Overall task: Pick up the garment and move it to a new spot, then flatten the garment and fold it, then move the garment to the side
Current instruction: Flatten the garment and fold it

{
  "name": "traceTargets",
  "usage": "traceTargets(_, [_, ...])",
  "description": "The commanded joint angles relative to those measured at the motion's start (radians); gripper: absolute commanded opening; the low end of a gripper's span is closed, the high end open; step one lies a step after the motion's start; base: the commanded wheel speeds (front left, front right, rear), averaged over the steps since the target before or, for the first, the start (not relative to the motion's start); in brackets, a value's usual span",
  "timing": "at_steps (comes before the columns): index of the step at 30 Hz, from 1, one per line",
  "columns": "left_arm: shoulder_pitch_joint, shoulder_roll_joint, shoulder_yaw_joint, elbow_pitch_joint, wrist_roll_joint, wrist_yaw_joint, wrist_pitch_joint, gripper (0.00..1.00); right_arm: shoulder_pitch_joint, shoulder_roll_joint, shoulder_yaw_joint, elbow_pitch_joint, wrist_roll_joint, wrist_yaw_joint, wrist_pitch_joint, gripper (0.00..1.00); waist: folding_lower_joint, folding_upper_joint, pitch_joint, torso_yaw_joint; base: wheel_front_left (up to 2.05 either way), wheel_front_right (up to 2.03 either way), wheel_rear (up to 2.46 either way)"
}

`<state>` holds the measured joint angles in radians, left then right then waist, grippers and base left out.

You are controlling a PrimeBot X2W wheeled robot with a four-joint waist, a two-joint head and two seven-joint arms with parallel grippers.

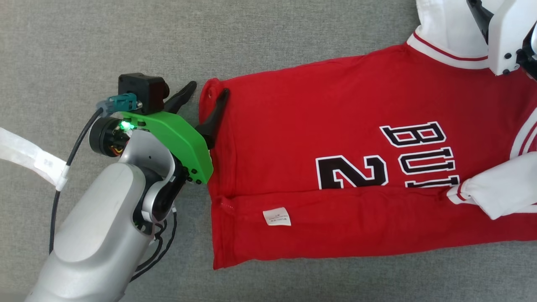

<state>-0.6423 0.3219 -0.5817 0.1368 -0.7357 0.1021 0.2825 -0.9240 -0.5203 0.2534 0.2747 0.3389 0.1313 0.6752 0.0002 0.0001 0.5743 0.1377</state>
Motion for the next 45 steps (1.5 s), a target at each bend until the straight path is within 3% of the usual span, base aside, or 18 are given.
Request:
traceTargets(1, [-0.008,-0.004,-0.002,0.008,0.0,-0.005,-0.002,1.0,-0.022,0.002,0.008,0.024,-0.004,-0.001,-0.019,1.0,-0.0002,-0.0001,0.009,0.016,0.0,0.0,0.0])
traceTargets(18, [-0.028,-0.018,-0.027,0.017,0.0,-0.018,-0.001,1.0,-0.127,0.02,0.017,0.257,-0.065,-0.001,-0.107,1.0,-0.0002,-0.0001,0.026,0.066,0.0,0.0,0.0])
traceTargets(22, [-0.031,-0.018,-0.031,0.024,-0.007,-0.02,0.008,0.85,-0.119,0.037,0.033,0.289,-0.048,-0.001,-0.104,1.0,-0.0002,-0.0001,0.029,0.072,0.0,0.0,0.0])
traceTargets(23, [-0.032,-0.016,-0.033,0.025,-0.007,-0.02,0.01,0.72,-0.118,0.04,0.035,0.296,-0.042,0.0,-0.105,1.0,-0.0002,-0.0001,0.029,0.072,0.0,0.0,0.0])
traceTargets(24, [-0.032,-0.015,-0.035,0.025,-0.007,-0.021,0.01,0.69,-0.116,0.043,0.036,0.304,-0.039,0.0,-0.102,0.82,-0.0002,-0.0001,0.028,0.072,0.0,0.0,0.0])
traceTargets(25, [-0.032,-0.016,-0.035,0.024,-0.009,-0.021,0.011,0.66,-0.115,0.044,0.039,0.309,-0.034,0.0,-0.1,0.56,-0.0002,-0.0001,0.027,0.072,0.0,0.0,0.0])
traceTargets(26, [-0.034,-0.016,-0.034,0.023,-0.01,-0.021,0.011,0.67,-0.116,0.043,0.04,0.313,-0.033,-0.001,-0.1,0.56,-0.0002,-0.0001,0.028,0.072,0.0,0.0,0.0])
traceTargets(27, [-0.036,-0.016,-0.033,0.021,-0.009,-0.022,0.008,0.69,-0.118,0.042,0.039,0.318,-0.03,-0.001,-0.102,0.26,-0.0002,-0.0001,0.028,0.071,0.0,0.0,0.0])
traceTargets(29, [-0.04,-0.015,-0.032,0.019,-0.01,-0.02,0.006,0.67,-0.118,0.043,0.039,0.326,-0.02,-0.001,-0.102,0.02,-0.0002,-0.0001,0.029,0.069,0.0,0.0,0.0])
traceTargets(31, [-0.043,-0.016,-0.033,0.017,-0.011,-0.023,0.004,0.63,-0.115,0.047,0.046,0.329,-0.001,-0.002,-0.101,0.0,-0.0002,-0.0001,0.029,0.065,0.0,0.0,0.0])
traceTargets(33, [-0.048,-0.02,-0.032,0.019,-0.013,-0.025,0.0,0.35,-0.108,0.049,0.053,0.331,0.015,-0.001,-0.102,0.0,-0.0002,-0.0001,0.029,0.062,0.0,0.0,0.0])
traceTargets(34, [-0.049,-0.022,-0.03,0.021,-0.016,-0.028,-0.002,0.11,-0.103,0.047,0.059,0.332,0.024,-0.001,-0.101,0.0,-0.0002,-0.0001,0.029,0.06,0.0,0.0,0.0])
traceTargets(35, [-0.051,-0.023,-0.029,0.024,-0.018,-0.029,-0.001,0.0,-0.101,0.046,0.062,0.333,0.031,-0.001,-0.106,0.0,-0.0002,-0.0001,0.028,0.058,0.0,0.0,0.0])
traceTargets(45, [-0.025,-0.004,0.021,0.029,-0.033,-0.019,-0.075,0.0,-0.106,0.018,0.048,0.284,0.133,-0.001,-0.207,0.0,-0.0002,-0.0001,-0.01,0.027,0.0,0.0,0.0])
